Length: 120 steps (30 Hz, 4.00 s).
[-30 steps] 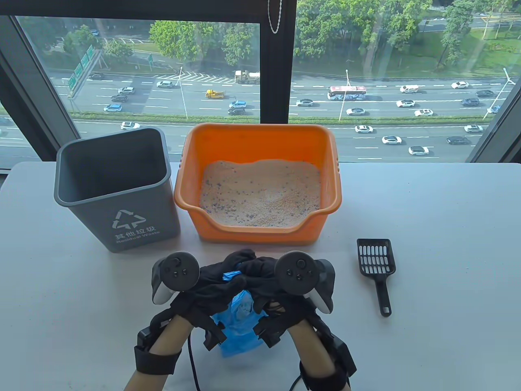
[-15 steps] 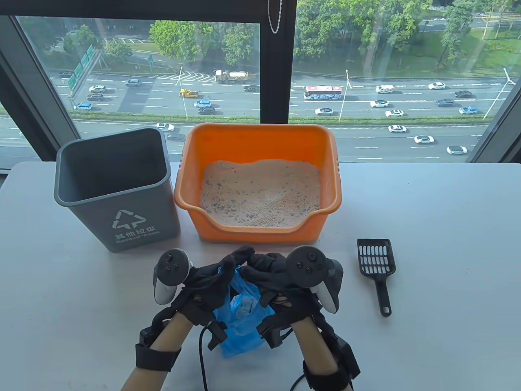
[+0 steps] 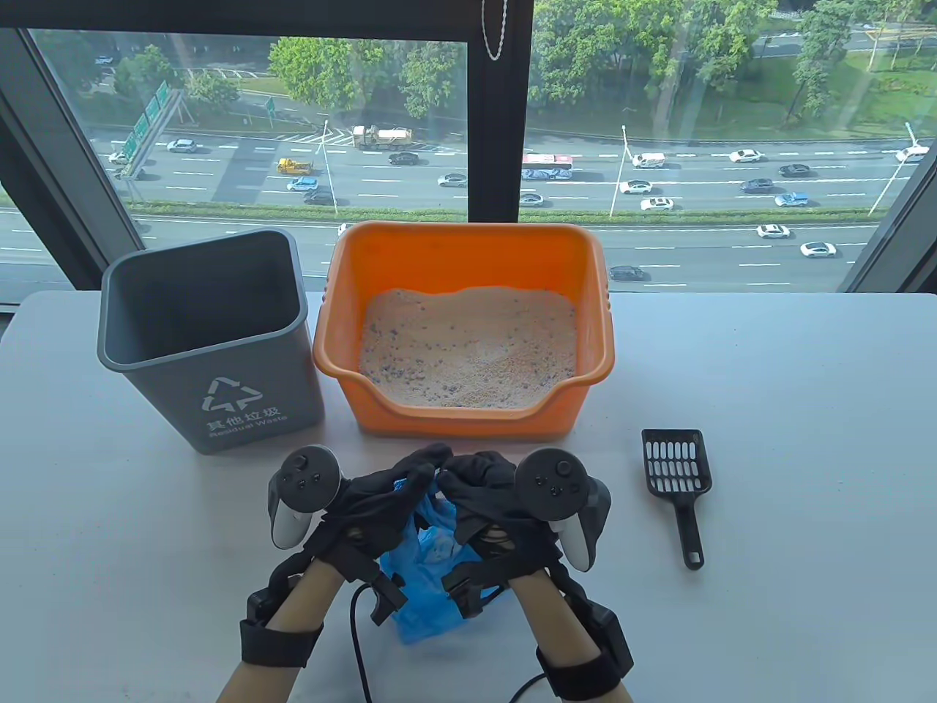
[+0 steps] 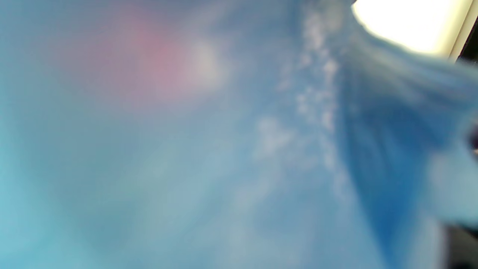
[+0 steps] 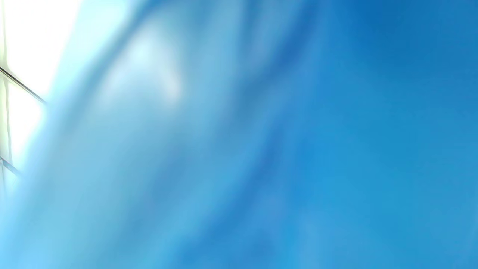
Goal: Scoop cat litter
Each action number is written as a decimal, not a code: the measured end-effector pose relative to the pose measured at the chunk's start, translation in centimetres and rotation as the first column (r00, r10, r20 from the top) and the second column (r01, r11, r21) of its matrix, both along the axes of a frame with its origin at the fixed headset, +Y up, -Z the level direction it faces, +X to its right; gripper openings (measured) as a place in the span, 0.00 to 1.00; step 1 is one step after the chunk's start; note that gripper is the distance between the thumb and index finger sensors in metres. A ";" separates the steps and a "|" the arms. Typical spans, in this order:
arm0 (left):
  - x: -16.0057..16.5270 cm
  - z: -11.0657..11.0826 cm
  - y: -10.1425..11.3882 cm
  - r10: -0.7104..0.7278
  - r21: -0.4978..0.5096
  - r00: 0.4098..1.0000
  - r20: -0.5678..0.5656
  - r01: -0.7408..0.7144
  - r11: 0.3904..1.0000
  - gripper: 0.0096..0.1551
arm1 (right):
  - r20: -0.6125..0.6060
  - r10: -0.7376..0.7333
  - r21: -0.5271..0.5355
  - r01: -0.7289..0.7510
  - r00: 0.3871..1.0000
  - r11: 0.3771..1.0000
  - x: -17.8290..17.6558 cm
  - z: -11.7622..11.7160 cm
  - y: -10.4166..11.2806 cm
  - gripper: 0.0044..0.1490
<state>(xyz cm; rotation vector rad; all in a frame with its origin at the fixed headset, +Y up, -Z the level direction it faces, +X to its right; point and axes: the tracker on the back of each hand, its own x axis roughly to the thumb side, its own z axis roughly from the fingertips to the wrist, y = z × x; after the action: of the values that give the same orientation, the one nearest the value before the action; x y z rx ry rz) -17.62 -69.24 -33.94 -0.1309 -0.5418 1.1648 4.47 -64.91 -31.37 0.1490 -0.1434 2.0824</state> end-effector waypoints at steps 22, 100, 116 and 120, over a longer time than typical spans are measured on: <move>-1.9 -1.0 0.0 0.063 -0.214 0.990 0.128 -0.035 0.976 0.21 | -0.358 0.271 -0.025 -0.299 0.893 0.954 0.5 0.1 1.9 0.26; -1.6 4.5 1.5 -0.550 0.056 0.700 -0.456 0.639 0.767 0.43 | 0.242 0.403 -0.156 -0.374 0.883 0.914 5.8 -1.3 -5.6 0.22; 6.0 3.2 -6.2 -0.872 0.010 0.477 -0.111 0.878 0.479 0.36 | 0.239 0.512 0.099 -0.546 0.825 0.832 3.2 3.7 -3.6 0.22; 6.1 3.1 -6.0 -0.862 0.021 0.486 -0.144 0.873 0.488 0.26 | 0.249 0.512 0.100 -0.548 0.822 0.831 3.6 3.7 -4.4 0.23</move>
<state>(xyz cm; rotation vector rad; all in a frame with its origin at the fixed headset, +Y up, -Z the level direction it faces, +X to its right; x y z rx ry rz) -11.57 -75.19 -30.83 -0.2266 -0.3335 0.1142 8.08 -69.34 -27.70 0.0703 -0.4537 2.6490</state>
